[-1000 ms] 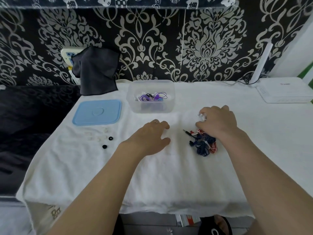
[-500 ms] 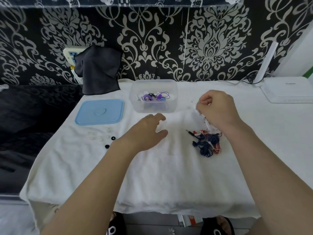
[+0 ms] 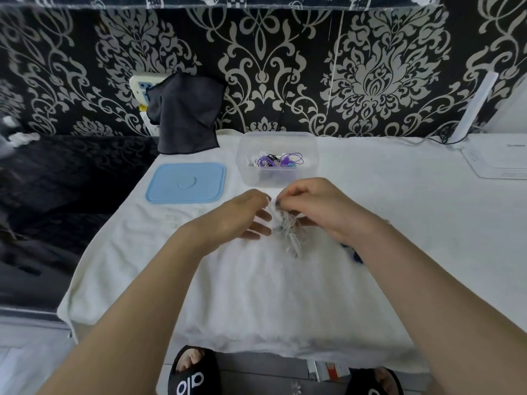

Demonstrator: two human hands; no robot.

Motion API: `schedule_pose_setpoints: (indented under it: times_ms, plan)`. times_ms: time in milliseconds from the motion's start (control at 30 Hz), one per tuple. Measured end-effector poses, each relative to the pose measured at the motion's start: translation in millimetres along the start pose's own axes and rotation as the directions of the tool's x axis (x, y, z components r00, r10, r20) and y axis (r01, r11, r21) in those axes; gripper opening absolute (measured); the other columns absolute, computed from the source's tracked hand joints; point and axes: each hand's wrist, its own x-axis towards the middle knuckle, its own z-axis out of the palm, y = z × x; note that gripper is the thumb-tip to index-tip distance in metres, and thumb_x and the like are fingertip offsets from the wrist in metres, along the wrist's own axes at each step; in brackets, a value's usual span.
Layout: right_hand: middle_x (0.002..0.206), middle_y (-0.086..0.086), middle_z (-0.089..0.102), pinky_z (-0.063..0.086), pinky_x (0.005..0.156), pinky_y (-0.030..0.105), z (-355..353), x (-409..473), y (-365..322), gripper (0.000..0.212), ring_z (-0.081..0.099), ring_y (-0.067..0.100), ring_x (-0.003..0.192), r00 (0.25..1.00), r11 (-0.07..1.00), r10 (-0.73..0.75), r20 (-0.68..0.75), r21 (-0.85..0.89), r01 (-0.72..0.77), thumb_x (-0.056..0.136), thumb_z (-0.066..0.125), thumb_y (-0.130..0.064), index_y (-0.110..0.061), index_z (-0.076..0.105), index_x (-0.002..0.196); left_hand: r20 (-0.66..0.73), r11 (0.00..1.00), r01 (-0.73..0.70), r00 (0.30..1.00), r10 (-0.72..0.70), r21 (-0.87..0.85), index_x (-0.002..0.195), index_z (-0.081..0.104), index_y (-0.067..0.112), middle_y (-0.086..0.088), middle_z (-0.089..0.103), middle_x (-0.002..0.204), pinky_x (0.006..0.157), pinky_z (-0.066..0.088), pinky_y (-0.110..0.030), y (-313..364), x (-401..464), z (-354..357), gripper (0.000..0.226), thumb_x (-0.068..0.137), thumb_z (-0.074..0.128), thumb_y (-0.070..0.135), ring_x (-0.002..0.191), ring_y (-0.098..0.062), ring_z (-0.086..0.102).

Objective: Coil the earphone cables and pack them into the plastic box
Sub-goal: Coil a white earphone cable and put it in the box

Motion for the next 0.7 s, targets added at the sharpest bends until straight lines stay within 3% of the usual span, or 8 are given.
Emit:
schedule_pose_setpoints:
  times_ms: [233,300,367,467,567,700]
  plan:
    - [0.09,0.009,0.069,0.06,0.074,0.033,14.6,2.8,3.3,0.015,0.067,0.017,0.079,0.989,0.994,0.089,0.12,0.051,-0.096,0.093,0.062,-0.01,-0.004,0.07,0.104,-0.06,0.982,-0.019,0.998,0.03,0.187,0.105,0.059,-0.001,-0.01,0.068,0.094,0.089,0.06,-0.041,-14.8,0.3,-11.0,0.019,0.101,0.047,0.012,0.077,-0.017,0.068]
    - [0.09,0.008,0.07,0.059,0.073,0.031,15.2,2.3,2.7,0.014,0.067,0.017,0.08,0.992,0.997,0.075,0.099,0.0,-0.075,0.092,0.063,-0.009,-0.006,0.07,0.103,-0.089,0.968,-0.037,0.994,0.061,0.248,0.102,0.059,-0.004,-0.011,0.066,0.091,0.078,0.061,-0.032,-15.8,0.7,-14.8,0.019,0.099,0.049,0.013,0.073,-0.014,0.062]
    - [0.09,0.004,0.071,0.059,0.078,0.034,14.2,4.0,4.7,0.012,0.069,0.019,0.084,0.999,0.985,0.027,0.037,-0.171,-0.02,0.088,0.066,-0.012,-0.013,0.071,0.099,-0.105,0.956,-0.047,0.991,0.081,0.29,0.103,0.061,-0.001,-0.01,0.073,0.091,0.068,0.054,-0.023,-14.8,-1.0,-16.3,0.02,0.098,0.053,0.017,0.069,-0.008,0.061]
    - [0.089,-0.006,0.07,0.053,0.074,0.025,13.4,3.5,4.9,0.012,0.068,0.015,0.086,0.998,0.922,-0.054,-0.022,-0.384,0.041,0.084,0.068,-0.017,-0.025,0.069,0.092,-0.094,0.951,-0.043,0.993,0.075,0.307,0.104,0.064,0.009,-0.007,0.077,0.096,0.077,0.052,-0.029,-13.2,-3.3,-15.5,0.018,0.096,0.06,0.024,0.08,-0.013,0.066]
    - [0.089,-0.008,0.069,0.041,0.06,0.017,10.8,2.5,3.6,0.013,0.064,0.007,0.081,0.994,0.904,-0.091,-0.058,-0.425,0.058,0.082,0.071,-0.018,-0.025,0.069,0.092,-0.057,0.933,-0.022,0.997,0.046,0.359,0.107,0.064,0.017,-0.007,0.074,0.101,0.076,0.05,-0.029,-11.6,-5.1,-15.0,0.014,0.094,0.061,0.02,0.082,-0.015,0.063]
    - [0.092,-0.003,0.068,0.044,0.058,0.02,0.4,1.2,4.6,0.018,0.065,0.014,0.082,0.986,0.887,-0.1,-0.135,-0.461,0.027,0.077,0.074,-0.014,-0.019,0.069,0.093,-0.014,0.905,0.003,1.0,0.003,0.426,0.112,0.061,0.026,0.005,0.067,0.106,0.073,0.047,-0.026,-11.0,-7.9,-20.6,0.021,0.094,0.055,0.018,0.086,-0.013,0.06]
